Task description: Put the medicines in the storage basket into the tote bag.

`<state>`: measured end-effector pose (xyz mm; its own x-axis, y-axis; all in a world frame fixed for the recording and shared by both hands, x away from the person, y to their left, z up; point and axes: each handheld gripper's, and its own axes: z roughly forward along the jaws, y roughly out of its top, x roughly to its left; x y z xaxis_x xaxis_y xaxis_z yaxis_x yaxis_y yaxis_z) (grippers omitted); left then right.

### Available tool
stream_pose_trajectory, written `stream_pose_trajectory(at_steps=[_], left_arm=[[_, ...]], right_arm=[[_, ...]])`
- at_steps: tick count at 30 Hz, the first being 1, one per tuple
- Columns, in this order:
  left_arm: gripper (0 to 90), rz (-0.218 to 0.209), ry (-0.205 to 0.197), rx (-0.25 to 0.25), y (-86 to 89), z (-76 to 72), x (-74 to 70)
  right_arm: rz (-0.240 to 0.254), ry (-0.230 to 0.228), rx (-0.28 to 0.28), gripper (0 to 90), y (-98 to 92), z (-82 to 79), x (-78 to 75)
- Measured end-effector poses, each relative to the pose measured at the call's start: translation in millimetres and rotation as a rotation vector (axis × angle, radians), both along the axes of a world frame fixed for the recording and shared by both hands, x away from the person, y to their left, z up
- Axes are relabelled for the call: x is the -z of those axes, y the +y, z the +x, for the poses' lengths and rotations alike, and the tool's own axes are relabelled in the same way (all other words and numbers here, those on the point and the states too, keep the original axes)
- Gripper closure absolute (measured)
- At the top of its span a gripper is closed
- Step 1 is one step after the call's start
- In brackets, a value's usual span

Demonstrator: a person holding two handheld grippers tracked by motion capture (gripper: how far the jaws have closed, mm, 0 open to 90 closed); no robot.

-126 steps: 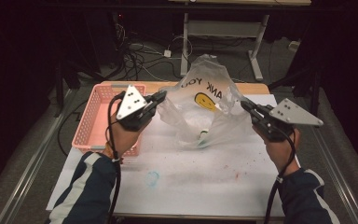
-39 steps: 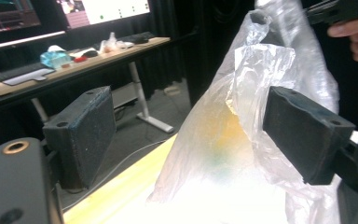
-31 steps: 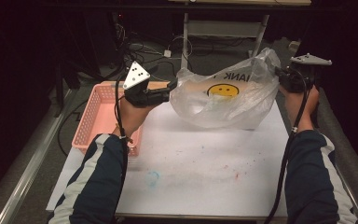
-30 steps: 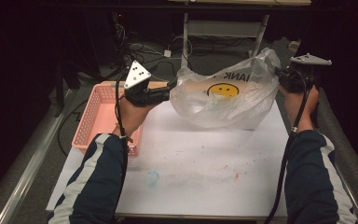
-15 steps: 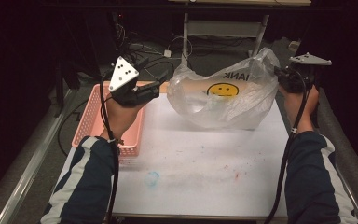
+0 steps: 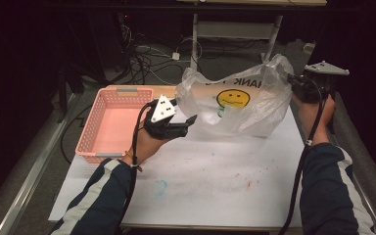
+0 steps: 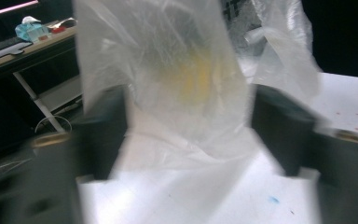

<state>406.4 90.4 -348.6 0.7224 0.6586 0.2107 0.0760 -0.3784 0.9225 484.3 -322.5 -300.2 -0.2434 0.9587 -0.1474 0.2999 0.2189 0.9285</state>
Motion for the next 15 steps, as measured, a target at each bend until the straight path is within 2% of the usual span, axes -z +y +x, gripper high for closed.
stream_pose_trajectory(at_steps=[1,3,6,8,12,15], left_arm=[[42.8,-0.001,0.000,-0.007,-2.2,2.1,1.0],[57.2,0.011,-0.007,-0.009,-5.1,7.6,1.1],[75.9,0.028,-0.032,-0.022,-6.8,16.3,-1.9],[84.4,0.045,-0.050,-0.039,-6.7,23.8,-7.1],[87.1,0.020,-0.056,-0.070,-2.0,37.4,-23.3],[87.6,0.021,-0.087,-0.082,1.0,40.0,-36.7]], right_arm=[[0.005,-0.006,-0.008,78.7,0.4,-0.9,-0.6],[0.010,-0.025,-0.009,65.7,2.5,-5.1,-3.0],[0.024,-0.054,-0.037,57.3,4.6,-11.4,-6.9],[0.016,-0.070,-0.056,51.2,6.3,-16.4,-11.6],[-0.004,-0.128,-0.134,45.0,7.9,-31.0,-28.0],[-0.003,-0.175,-0.146,42.4,9.2,-45.2,-40.2]])
